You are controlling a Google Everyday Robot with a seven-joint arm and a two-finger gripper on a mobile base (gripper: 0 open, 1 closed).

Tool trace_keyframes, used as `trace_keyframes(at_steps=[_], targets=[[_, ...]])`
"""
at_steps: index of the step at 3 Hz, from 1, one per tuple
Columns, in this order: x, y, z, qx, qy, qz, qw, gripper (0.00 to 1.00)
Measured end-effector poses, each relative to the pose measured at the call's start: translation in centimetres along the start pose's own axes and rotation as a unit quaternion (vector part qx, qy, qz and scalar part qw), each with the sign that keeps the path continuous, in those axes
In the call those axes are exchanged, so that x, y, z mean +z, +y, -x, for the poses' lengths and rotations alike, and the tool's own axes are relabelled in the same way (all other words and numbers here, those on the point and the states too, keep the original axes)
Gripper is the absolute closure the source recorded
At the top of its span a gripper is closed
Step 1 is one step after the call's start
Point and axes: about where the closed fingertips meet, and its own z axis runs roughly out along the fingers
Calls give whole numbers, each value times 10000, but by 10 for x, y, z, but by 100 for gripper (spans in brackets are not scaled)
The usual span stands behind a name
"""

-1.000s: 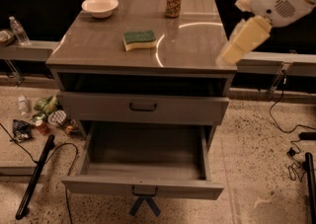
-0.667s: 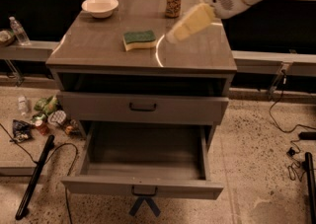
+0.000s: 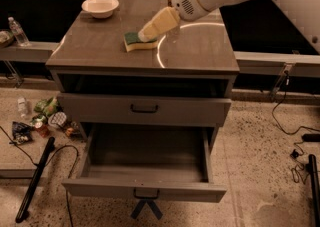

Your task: Place sponge into middle drawer

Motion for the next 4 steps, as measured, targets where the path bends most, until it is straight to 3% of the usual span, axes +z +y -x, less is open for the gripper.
trace_keyframes(at_steps=[1,2,4], targets=[[31,3,-20,300,-79,135,9994,0],[69,-14,-25,450,-323,24,9985,0],[128,-43,-35,555,-393,-114,9976,0]])
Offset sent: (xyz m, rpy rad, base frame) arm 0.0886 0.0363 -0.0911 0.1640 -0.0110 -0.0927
